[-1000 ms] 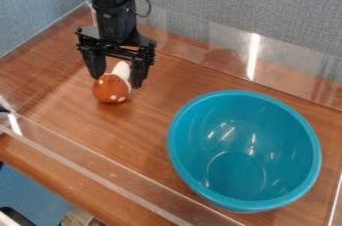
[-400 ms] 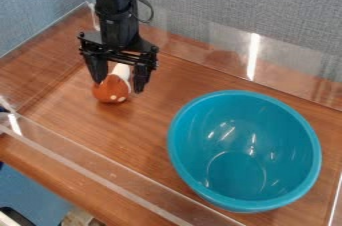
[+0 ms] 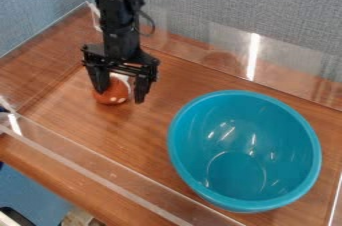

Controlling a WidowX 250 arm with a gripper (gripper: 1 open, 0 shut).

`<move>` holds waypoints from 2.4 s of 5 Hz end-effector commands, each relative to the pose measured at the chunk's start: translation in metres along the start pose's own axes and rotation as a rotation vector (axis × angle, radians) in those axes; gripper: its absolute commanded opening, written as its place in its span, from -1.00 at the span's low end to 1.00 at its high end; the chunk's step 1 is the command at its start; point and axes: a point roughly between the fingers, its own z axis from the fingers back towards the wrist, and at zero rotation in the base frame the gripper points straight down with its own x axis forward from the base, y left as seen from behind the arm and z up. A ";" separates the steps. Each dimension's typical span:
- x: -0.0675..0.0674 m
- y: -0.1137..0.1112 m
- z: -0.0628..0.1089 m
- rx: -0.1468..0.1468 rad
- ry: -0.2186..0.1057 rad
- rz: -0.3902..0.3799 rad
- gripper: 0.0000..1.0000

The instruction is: Put the mushroom in the blue bowl

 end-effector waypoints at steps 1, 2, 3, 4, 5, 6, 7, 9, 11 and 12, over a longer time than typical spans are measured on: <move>0.012 0.003 0.005 0.007 -0.042 0.011 1.00; 0.014 0.004 -0.002 0.011 -0.034 0.018 1.00; 0.015 0.005 -0.008 0.014 -0.025 0.025 1.00; 0.015 0.006 -0.014 0.016 -0.018 0.031 1.00; 0.015 0.006 -0.019 0.019 -0.011 0.036 1.00; 0.015 0.007 -0.023 0.021 -0.005 0.038 -1.00; 0.014 0.007 -0.020 0.020 -0.007 0.030 -1.00; 0.013 0.007 0.000 0.014 -0.024 0.018 -1.00; 0.012 0.006 0.020 0.008 -0.042 0.005 -1.00; 0.011 0.005 0.030 0.008 -0.051 -0.002 -1.00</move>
